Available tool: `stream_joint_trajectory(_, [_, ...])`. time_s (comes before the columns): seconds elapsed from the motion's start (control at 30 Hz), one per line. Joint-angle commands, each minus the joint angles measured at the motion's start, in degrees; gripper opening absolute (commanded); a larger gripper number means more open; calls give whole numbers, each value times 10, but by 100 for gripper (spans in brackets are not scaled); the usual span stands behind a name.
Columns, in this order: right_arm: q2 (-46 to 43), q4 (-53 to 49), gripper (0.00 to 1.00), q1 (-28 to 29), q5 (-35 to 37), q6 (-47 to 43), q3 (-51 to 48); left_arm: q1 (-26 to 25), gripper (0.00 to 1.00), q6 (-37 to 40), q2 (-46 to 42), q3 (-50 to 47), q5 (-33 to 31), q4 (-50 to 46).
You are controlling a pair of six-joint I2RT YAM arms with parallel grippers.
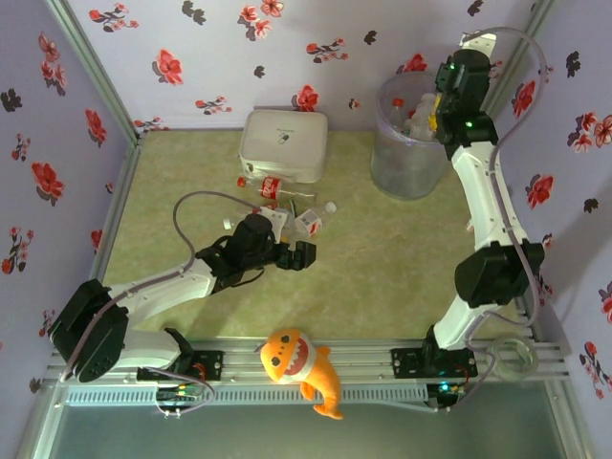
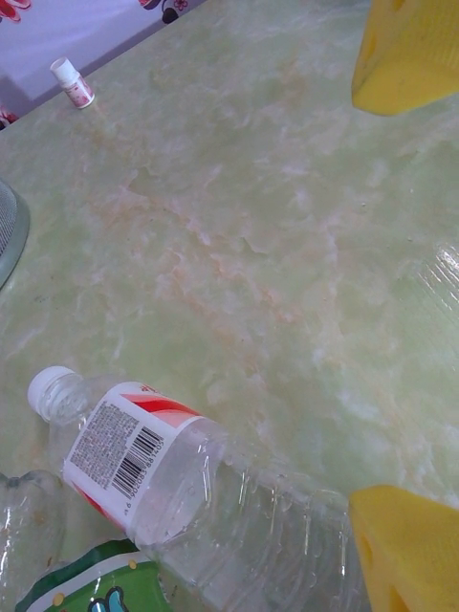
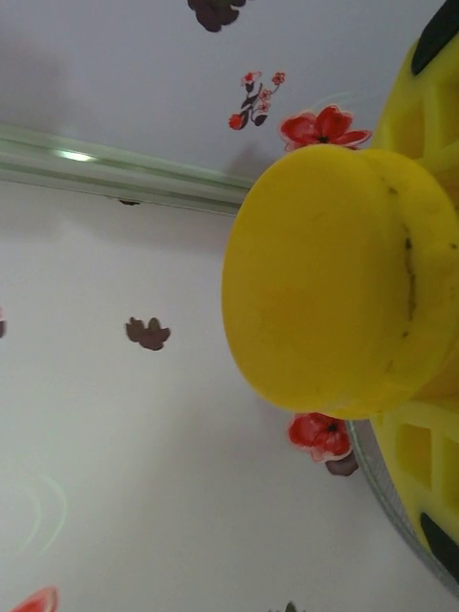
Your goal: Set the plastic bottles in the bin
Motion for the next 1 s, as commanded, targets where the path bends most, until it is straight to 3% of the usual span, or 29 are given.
stream_joint_trajectory(0.0, [27,-21,2,-13,19,-15,51,5,100,-5,-10,-2,-3,1])
stream_joint_trajectory(0.43, [96,-114,3,-26,29,9,89,5,100,-3,-3,1,-3,-2])
stream_joint_trajectory(0.97, [176,-225,17,-32,19,58,130,5,100,-3,-4,-2,-5,-10])
